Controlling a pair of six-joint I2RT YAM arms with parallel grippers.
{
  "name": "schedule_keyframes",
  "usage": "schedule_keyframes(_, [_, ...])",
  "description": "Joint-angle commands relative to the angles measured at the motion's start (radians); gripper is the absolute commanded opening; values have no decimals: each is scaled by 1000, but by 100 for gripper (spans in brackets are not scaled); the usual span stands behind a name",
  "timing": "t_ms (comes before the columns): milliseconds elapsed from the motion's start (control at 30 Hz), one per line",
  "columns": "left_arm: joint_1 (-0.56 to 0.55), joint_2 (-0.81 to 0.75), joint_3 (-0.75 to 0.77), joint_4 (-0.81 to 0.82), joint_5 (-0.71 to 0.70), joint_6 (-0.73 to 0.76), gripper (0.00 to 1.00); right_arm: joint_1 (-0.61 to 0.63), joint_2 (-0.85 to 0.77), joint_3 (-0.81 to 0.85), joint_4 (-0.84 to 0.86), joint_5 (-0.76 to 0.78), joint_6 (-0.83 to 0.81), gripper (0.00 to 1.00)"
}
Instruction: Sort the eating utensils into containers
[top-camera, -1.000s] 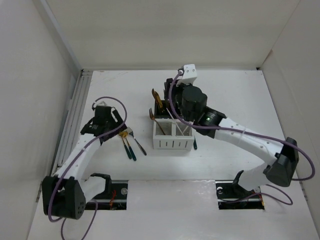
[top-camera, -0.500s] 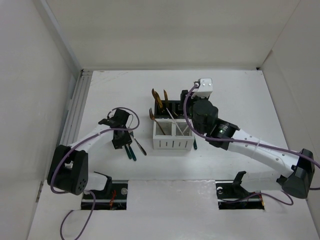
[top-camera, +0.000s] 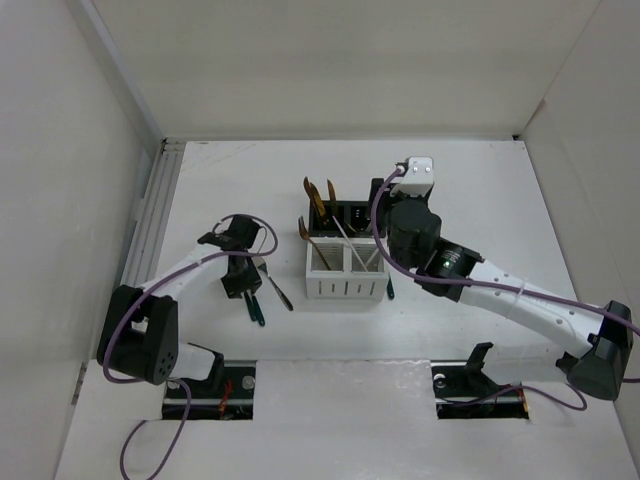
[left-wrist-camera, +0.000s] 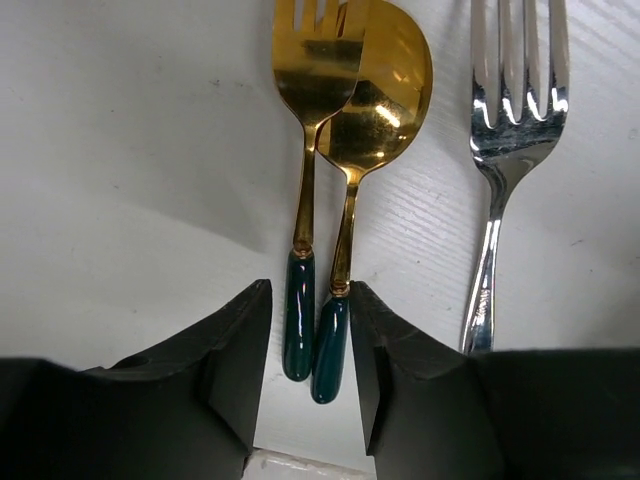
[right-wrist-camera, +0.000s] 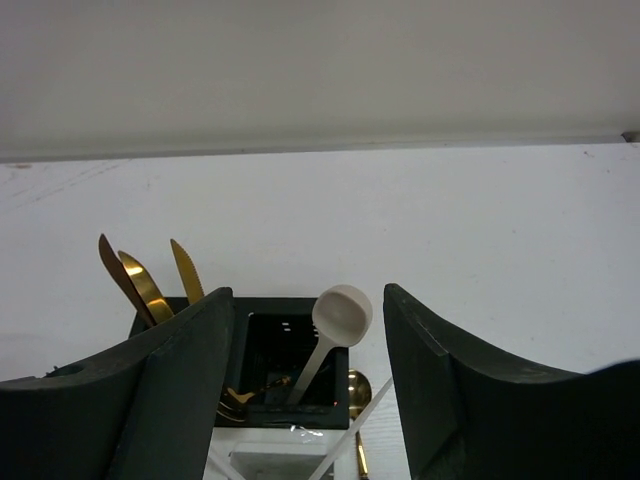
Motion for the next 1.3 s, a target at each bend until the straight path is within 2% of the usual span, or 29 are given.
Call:
schedule_keyframes(0, [-3,-31,62,-79,-9,-15,34,2,-21,5,23,28,-15,67])
schedule_keyframes(167, [-3,-86,71,-124,11,-6,39,2,2,5,23,28,-15,67])
schedule_keyframes(200, [-3,-86,71,-124,11,-6,47,2,12,5,23,28,-15,67])
schedule_keyframes(233, [-3,-86,71,-124,11,-6,49,2,12,5,23,28,-15,67])
schedule_keyframes(333, [38,-37,62,-124,37,-6,49,2,22,16,23,19,-15,67])
schedule_keyframes(433, [38,-17,62,-124,46,6,38,2,22,16,23,19,-15,67])
schedule_keyframes(467, [38,-17,62,-114,46,6,38,2,22,16,23,19,-15,67])
schedule_keyframes(500, [38,-17,62,-114,46,6,32,2,22,16,23,19,-15,67])
schedule_keyframes(567, [48,-26,62,-114,46,6,29,2,22,16,23,19,-15,67])
schedule_keyframes(700, [48,-11,53,-105,55,6,29,2,22,7,23,39,-15,67])
schedule_keyframes(833, [48,12,53,-105,55,6,25,2,22,7,23,39,-24,68])
schedule_keyframes(933, [48,25,32,-93,65,-3,19,2,22,7,23,48,-42,68])
schedule_keyframes(1267, [58,63,12,-52,83,-3,18,-16,-6,-24,23,57,-42,68])
